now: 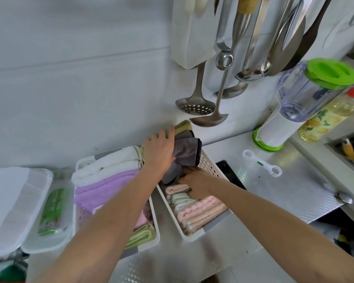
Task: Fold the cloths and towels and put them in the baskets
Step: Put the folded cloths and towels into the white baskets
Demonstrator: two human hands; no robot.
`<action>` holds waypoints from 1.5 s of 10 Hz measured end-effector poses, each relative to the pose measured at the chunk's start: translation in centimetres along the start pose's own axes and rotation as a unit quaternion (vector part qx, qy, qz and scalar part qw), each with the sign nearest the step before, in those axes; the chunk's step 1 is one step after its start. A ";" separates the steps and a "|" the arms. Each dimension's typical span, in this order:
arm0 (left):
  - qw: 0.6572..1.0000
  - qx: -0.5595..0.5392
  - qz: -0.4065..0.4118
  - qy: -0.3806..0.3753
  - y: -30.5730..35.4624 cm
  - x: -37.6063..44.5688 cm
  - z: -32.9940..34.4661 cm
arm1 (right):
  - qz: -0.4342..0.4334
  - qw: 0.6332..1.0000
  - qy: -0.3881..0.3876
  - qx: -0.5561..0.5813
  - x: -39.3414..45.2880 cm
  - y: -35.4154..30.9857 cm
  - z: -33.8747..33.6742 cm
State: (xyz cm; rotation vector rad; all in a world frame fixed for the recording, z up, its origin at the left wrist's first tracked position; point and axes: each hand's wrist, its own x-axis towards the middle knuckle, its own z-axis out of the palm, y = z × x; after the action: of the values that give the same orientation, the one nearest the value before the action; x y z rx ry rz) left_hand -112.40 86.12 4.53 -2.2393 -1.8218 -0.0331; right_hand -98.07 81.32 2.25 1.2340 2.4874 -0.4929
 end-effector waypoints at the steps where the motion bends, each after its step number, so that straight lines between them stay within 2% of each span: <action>1: 1.000 0.018 0.005 0.024 0.4 0.1 0.8 | 0.011 0.997 -0.023 0.066 -0.6 -0.1 -0.7; 2: 0.999 0.013 -0.006 0.039 0.6 0.6 1.1 | 0.026 0.993 -0.002 0.114 -1.6 0.3 -1.6; 4: 0.999 0.021 0.004 0.048 1.2 0.6 1.5 | 0.030 0.992 -0.016 0.118 -3.4 -0.2 -1.4; 5: 1.000 0.014 0.003 0.027 1.5 0.5 1.4 | 0.020 0.996 -0.032 0.083 -3.5 -0.3 -1.7; 6: 1.000 0.002 0.010 -0.002 1.5 0.1 0.6 | 0.047 0.990 -0.060 0.121 -3.7 -0.1 -2.1; 8: 0.999 -0.009 0.036 -0.026 2.0 -0.4 -0.5 | 0.148 0.978 0.037 0.141 -2.6 0.2 -0.3; 10: 0.998 -0.016 0.051 -0.038 2.4 -0.4 -0.7 | 0.205 0.955 -0.047 0.212 -2.3 0.2 -1.5; 11: 0.996 -0.035 0.075 -0.036 1.9 -0.5 -0.5 | 0.226 0.956 -0.066 0.172 -1.4 0.8 -0.8; 12: 0.991 -0.070 0.107 -0.041 0.8 -0.6 -0.2 | 0.146 0.959 -0.088 0.228 -0.3 1.8 0.1; 13: 0.983 -0.112 0.126 -0.070 0.0 -0.7 -0.3 | 0.104 0.862 -0.063 0.492 0.3 -0.8 -1.1; 14: 0.977 -0.144 0.120 -0.103 0.0 -0.9 -0.4 | 0.242 0.926 -0.044 0.285 -0.2 -1.0 -0.1; 15: 0.974 -0.149 0.120 -0.124 -0.1 -1.4 -0.4 | 0.251 0.917 -0.052 0.306 -0.1 -1.1 0.4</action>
State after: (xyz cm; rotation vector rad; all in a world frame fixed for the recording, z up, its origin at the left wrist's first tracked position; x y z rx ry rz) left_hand -112.71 84.67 4.69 -2.7747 -1.7434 0.0202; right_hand -98.91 80.48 2.13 1.9315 1.8544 -1.2012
